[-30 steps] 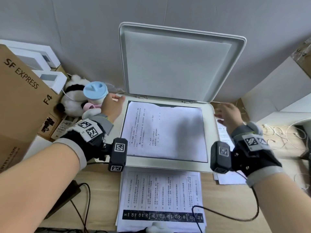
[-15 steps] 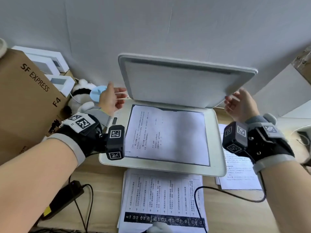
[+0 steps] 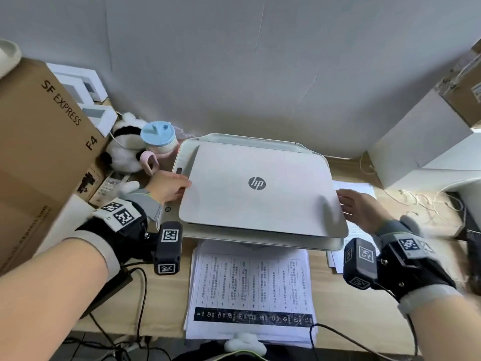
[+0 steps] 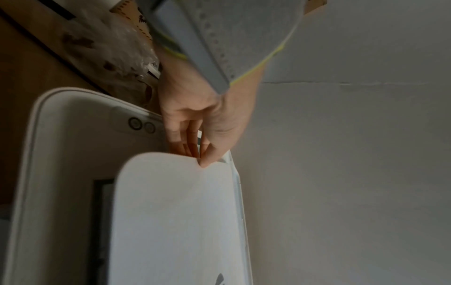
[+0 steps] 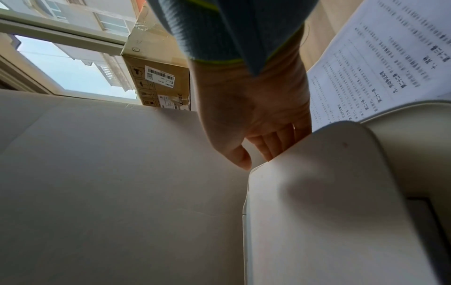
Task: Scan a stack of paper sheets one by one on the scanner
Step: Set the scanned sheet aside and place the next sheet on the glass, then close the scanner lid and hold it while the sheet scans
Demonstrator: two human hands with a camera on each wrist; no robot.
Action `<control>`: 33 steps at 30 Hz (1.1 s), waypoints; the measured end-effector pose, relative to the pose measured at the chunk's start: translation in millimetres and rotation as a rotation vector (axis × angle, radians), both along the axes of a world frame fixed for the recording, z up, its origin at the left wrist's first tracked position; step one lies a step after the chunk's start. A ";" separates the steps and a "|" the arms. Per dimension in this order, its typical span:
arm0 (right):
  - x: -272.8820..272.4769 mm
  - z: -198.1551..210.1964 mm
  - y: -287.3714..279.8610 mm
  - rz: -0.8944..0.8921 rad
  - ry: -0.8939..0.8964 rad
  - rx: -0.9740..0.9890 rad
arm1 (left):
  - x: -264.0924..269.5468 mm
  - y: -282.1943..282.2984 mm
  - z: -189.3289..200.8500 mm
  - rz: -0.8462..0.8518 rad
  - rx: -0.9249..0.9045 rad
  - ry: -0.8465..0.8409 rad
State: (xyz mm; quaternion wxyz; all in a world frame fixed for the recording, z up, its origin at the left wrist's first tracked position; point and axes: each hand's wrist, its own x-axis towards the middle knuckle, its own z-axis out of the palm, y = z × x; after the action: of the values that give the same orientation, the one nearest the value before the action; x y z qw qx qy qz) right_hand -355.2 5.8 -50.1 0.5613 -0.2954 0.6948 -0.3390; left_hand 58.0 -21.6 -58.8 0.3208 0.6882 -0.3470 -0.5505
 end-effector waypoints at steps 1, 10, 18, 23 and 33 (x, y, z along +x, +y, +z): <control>1.9 -0.6 0.6 -0.002 0.022 0.006 | -0.9 2.1 -0.5 -0.007 -0.002 -0.032; 8.4 -0.5 5.6 -0.112 0.089 0.008 | 2.3 2.9 -3.0 -0.045 0.101 0.017; 4.4 -15.4 10.0 -0.263 0.184 -0.078 | 34.7 -5.0 -21.8 0.157 -0.062 -0.316; 10.1 -35.3 20.3 -0.202 0.154 0.020 | 50.4 -9.4 -64.2 0.070 0.076 -0.267; 5.3 -48.2 21.4 -0.171 0.209 0.043 | 44.4 -12.5 -67.2 0.203 0.130 -0.306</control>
State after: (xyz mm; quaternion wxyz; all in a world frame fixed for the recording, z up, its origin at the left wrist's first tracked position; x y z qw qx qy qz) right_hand -350.0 27.2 -98.4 0.4612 -0.2564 0.7793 -0.3381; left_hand 102.4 -34.0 -126.0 0.2732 0.8147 -0.2842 -0.4253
